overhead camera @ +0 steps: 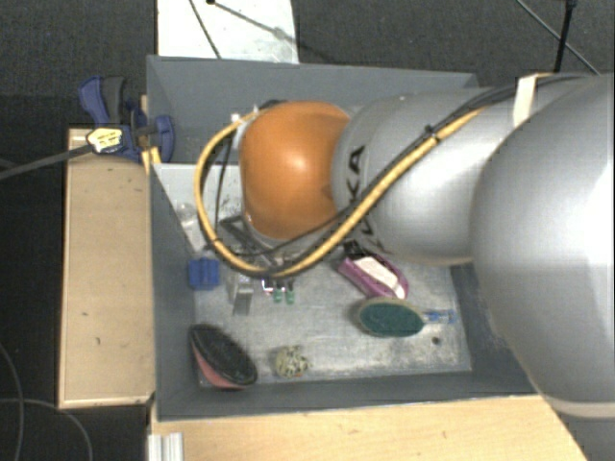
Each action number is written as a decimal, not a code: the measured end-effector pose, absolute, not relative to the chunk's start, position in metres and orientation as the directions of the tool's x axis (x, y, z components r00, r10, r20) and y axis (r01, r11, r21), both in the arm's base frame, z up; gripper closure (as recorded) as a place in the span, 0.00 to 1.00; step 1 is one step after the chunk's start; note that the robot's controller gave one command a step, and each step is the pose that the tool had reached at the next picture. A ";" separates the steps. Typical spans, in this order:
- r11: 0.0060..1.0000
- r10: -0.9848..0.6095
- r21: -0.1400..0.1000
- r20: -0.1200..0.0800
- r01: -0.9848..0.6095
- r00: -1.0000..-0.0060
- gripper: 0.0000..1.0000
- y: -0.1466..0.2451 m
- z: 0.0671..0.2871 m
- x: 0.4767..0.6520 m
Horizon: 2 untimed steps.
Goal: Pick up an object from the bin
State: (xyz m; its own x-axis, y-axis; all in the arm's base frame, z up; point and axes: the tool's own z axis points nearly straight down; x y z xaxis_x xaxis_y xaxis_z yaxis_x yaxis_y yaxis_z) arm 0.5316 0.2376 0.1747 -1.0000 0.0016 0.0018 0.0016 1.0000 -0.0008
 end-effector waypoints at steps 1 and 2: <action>1.000 0.003 0.001 -0.001 0.003 -1.000 0.00 0.238 0.176 0.532; 0.889 -0.457 0.000 0.002 -0.457 -0.889 0.00 0.202 0.069 0.496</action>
Offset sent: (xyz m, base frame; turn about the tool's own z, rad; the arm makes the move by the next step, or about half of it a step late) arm 0.0000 0.0000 0.0000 0.0000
